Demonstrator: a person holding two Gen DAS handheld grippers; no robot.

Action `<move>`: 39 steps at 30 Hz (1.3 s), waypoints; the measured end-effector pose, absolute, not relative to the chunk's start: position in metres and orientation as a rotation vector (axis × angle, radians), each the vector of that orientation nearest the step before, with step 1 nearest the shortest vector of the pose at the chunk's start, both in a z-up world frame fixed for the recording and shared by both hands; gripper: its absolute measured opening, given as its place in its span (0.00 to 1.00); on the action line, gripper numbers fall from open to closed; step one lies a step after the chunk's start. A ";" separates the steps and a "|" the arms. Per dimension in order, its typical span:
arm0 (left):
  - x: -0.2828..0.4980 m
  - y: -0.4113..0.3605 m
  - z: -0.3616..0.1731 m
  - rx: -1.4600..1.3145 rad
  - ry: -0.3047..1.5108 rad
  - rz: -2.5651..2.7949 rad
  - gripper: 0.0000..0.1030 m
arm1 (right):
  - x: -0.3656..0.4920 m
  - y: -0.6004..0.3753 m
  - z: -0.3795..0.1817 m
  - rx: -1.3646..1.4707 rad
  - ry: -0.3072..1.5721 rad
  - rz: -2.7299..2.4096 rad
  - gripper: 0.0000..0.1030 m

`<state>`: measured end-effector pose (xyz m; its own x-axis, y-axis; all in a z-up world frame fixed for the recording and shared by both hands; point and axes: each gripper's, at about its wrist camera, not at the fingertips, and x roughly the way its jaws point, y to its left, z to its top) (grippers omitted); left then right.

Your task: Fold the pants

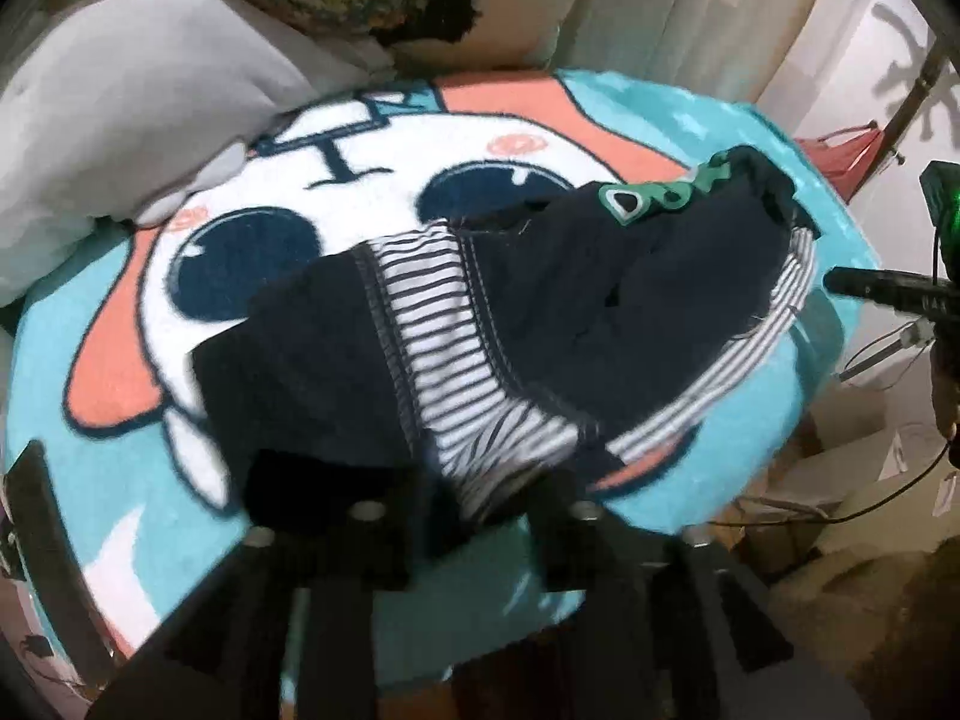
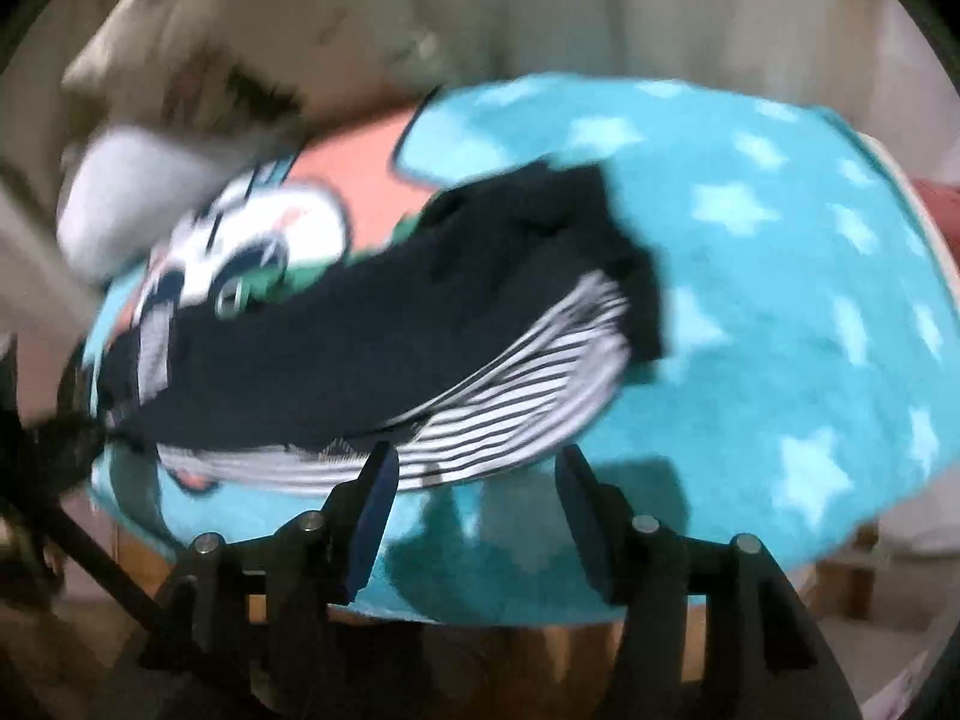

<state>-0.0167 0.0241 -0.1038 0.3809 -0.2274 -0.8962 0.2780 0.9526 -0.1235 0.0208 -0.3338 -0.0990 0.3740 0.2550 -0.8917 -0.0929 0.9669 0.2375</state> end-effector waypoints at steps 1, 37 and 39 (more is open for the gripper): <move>-0.022 0.030 -0.100 0.043 1.126 -0.325 0.38 | 0.023 -0.338 -0.093 0.166 1.142 0.204 0.57; -0.315 0.289 -0.085 -0.611 1.053 0.781 0.42 | 0.091 -0.084 -0.059 -0.109 1.139 0.330 0.60; -0.339 0.292 -0.088 -0.658 1.044 0.843 0.42 | 0.083 -0.050 -0.086 -0.128 1.222 0.410 0.58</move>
<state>-0.3386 0.2917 -0.0878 0.2553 0.2787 -0.9258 -0.8466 0.5269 -0.0748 0.0830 -0.0495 -0.0861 0.2791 0.2368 -0.9306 -0.3723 0.9200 0.1224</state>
